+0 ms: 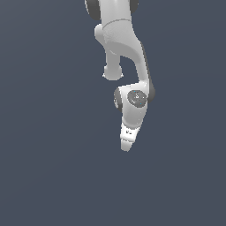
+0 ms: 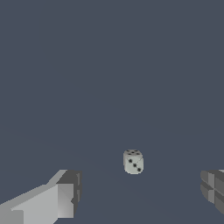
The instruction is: Pick up the object and move it to a goal position.
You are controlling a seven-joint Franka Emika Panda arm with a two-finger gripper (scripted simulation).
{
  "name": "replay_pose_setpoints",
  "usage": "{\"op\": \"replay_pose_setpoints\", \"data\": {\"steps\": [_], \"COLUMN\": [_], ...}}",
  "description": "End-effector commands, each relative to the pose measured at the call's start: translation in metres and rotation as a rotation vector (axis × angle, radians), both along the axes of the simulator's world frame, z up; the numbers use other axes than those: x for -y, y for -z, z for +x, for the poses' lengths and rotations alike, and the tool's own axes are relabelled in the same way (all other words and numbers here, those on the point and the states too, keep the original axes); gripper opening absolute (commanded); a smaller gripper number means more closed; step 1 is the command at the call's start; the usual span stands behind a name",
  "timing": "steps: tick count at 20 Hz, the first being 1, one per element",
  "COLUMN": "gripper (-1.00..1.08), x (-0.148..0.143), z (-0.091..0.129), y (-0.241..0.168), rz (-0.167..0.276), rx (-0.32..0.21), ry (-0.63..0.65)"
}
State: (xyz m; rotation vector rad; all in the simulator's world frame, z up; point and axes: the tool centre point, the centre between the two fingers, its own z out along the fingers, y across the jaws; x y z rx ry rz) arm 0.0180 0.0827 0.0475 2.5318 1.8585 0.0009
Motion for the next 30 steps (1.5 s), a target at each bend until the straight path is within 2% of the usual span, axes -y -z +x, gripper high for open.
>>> {"op": "replay_pose_setpoints", "data": {"steps": [1,10,11,23,30], "gripper": [1.0,1.0,-1.0,-1.0,-1.0], "x": [0.0,0.0,0.0,0.001,0.031], "z": [-0.001,0.0,0.0,0.0,-0.006], "y": [0.012,0.039,0.039,0.038,0.029], "rz": [0.0,0.0,0.0,0.0,0.0], "rx": [-0.001,-0.001,-0.001,-0.001,-0.001], "ry": [-0.002,-0.004,-0.004,-0.004,-0.004]}}
